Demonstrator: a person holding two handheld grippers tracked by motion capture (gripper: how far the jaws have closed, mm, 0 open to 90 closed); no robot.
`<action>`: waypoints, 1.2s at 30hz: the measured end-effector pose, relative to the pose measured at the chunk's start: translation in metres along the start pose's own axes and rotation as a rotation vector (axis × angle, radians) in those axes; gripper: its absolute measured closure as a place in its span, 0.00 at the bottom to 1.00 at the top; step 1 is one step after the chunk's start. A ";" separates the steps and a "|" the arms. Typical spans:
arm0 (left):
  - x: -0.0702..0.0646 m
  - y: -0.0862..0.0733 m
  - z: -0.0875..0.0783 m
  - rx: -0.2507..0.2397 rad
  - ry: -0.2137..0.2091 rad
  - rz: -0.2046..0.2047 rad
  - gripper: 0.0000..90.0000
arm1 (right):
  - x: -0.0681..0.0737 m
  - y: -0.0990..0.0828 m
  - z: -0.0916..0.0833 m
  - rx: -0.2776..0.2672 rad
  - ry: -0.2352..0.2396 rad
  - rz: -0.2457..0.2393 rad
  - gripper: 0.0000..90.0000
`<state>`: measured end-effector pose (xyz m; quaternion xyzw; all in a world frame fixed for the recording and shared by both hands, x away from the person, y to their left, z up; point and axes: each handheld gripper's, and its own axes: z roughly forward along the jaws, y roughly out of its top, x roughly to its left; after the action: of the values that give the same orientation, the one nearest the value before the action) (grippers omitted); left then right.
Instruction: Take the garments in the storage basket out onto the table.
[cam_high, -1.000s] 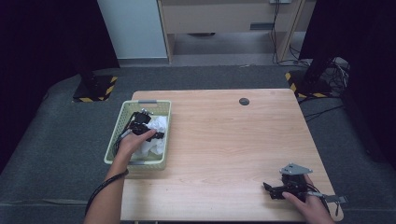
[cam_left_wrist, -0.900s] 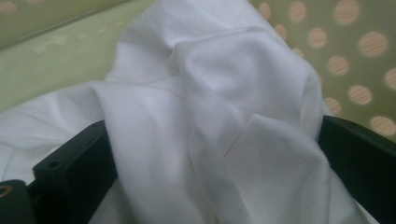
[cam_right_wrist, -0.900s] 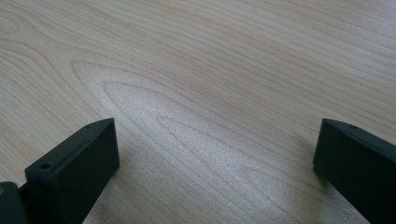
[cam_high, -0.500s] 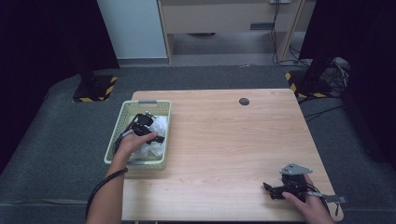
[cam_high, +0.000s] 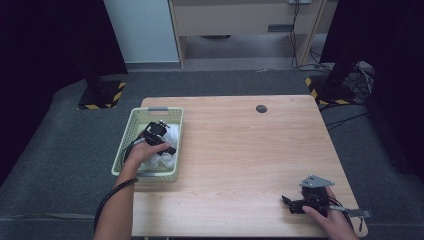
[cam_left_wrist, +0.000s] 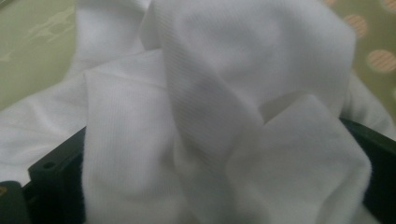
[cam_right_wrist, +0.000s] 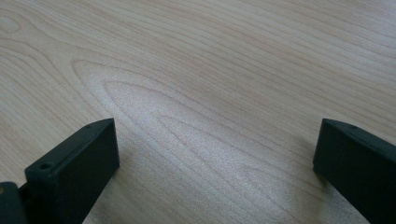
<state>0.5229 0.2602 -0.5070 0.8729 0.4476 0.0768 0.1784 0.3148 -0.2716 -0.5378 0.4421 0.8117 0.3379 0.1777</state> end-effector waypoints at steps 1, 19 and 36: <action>0.000 0.000 0.000 -0.002 0.001 -0.005 0.00 | 0.000 0.000 0.000 0.000 0.000 0.000 0.01; -0.001 -0.003 -0.003 -0.015 0.026 0.000 0.09 | 0.000 0.000 0.000 -0.001 0.000 -0.001 0.01; -0.002 -0.001 -0.015 0.002 0.099 0.025 0.66 | 0.000 0.000 0.000 0.000 0.000 -0.001 0.01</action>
<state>0.5163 0.2627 -0.4934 0.8737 0.4451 0.1217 0.1542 0.3148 -0.2716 -0.5378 0.4417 0.8119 0.3378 0.1780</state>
